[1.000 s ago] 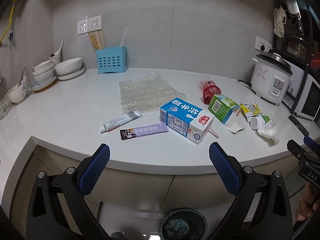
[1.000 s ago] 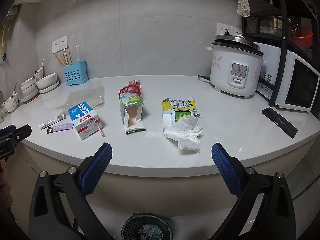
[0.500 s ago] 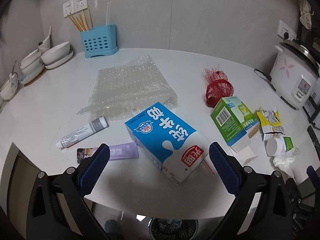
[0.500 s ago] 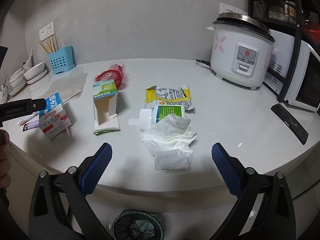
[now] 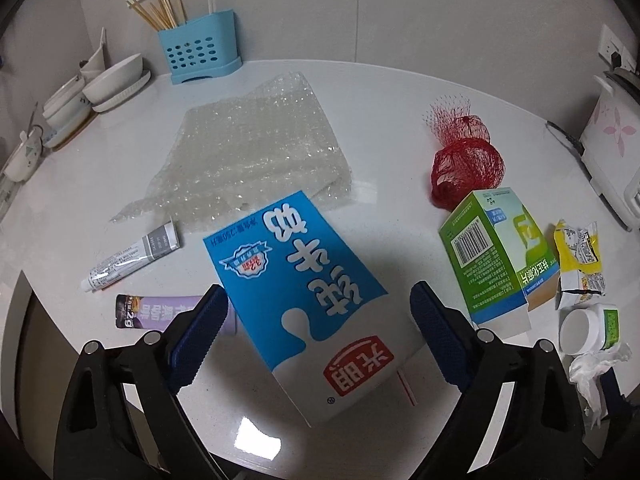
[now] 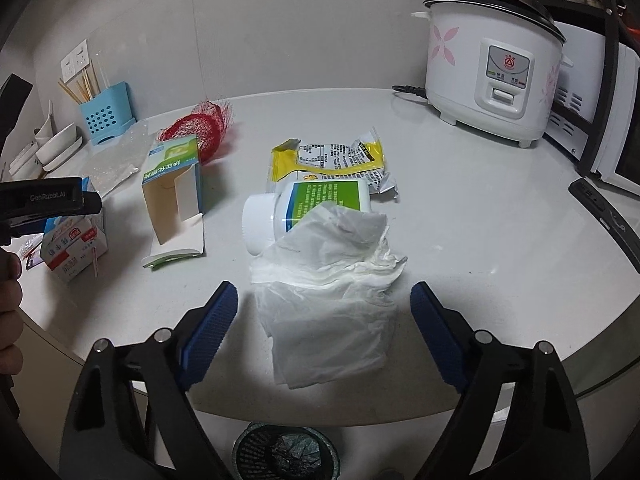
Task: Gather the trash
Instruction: 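Grasp the crumpled white tissue with the right tool while the left tool grasps the blue milk carton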
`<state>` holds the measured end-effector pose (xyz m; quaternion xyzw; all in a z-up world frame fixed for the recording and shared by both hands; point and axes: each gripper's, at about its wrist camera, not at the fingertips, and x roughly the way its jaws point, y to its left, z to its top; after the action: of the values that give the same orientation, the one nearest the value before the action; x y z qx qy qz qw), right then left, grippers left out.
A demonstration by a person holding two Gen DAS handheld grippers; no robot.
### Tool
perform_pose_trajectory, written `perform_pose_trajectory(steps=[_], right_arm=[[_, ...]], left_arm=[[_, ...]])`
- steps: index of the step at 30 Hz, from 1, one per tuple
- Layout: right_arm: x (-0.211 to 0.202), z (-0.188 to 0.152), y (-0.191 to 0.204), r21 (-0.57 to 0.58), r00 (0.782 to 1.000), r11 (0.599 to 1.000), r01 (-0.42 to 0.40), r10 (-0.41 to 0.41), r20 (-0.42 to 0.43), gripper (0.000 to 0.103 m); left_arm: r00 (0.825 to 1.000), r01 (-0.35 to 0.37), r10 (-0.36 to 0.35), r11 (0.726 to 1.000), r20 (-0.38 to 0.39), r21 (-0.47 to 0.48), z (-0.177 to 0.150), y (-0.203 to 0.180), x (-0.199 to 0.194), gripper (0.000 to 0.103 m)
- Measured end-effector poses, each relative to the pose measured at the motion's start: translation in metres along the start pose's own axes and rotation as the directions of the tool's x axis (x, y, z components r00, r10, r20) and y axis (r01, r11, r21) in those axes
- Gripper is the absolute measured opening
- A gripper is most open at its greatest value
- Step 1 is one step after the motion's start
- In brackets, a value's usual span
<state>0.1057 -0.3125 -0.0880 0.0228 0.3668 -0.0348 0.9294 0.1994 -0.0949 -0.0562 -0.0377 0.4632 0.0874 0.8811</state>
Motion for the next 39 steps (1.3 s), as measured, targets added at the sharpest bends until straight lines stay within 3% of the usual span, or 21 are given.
perform_pose_trajectory(steps=[8, 10, 15, 17, 19, 20, 30, 32, 39], right_arm=[[0.0, 0.0, 0.001, 0.001, 1.0, 1.0, 0.012, -0.012, -0.006, 0.054], [-0.001, 0.001, 0.001, -0.001, 1.0, 1.0, 0.013, -0.013, -0.006, 0.042], [-0.004, 0.0, 0.0, -0.002, 1.0, 1.0, 0.017, -0.017, -0.001, 0.035], [-0.009, -0.002, 0.001, -0.013, 1.0, 1.0, 0.015, -0.015, 0.018, 0.042], [-0.017, -0.003, 0.001, -0.014, 0.999, 1.0, 0.018, -0.017, 0.046, 0.084], [-0.022, -0.004, 0.0, -0.009, 0.998, 1.0, 0.017, -0.016, 0.068, 0.09], [-0.012, 0.01, 0.013, -0.022, 0.998, 0.999, 0.039, -0.038, 0.053, 0.092], [-0.005, 0.01, 0.012, -0.013, 0.999, 0.999, 0.029, -0.029, 0.035, 0.087], [0.005, 0.006, 0.008, 0.009, 0.999, 0.999, 0.036, -0.036, 0.005, 0.044]], left_arm=[[0.999, 0.026, -0.026, 0.999, -0.022, -0.027, -0.003, 0.002, -0.002, 0.072], [0.999, 0.037, -0.038, 0.999, -0.026, -0.029, -0.005, 0.003, -0.004, 0.071], [0.999, 0.043, -0.043, 0.999, -0.015, -0.019, -0.01, 0.006, -0.011, 0.069], [0.999, 0.047, -0.047, 0.999, -0.012, -0.017, -0.011, 0.008, -0.014, 0.069], [0.999, 0.05, -0.05, 0.999, -0.007, -0.012, -0.012, 0.009, -0.016, 0.069], [0.999, 0.051, -0.051, 0.999, -0.004, -0.01, -0.012, 0.009, -0.017, 0.069], [0.998, 0.059, -0.059, 0.998, 0.009, 0.001, -0.013, 0.008, -0.023, 0.068], [0.998, 0.061, -0.061, 0.998, 0.01, 0.009, -0.014, 0.008, -0.023, 0.068], [0.997, 0.072, -0.073, 0.997, 0.01, 0.018, -0.019, 0.01, -0.025, 0.068]])
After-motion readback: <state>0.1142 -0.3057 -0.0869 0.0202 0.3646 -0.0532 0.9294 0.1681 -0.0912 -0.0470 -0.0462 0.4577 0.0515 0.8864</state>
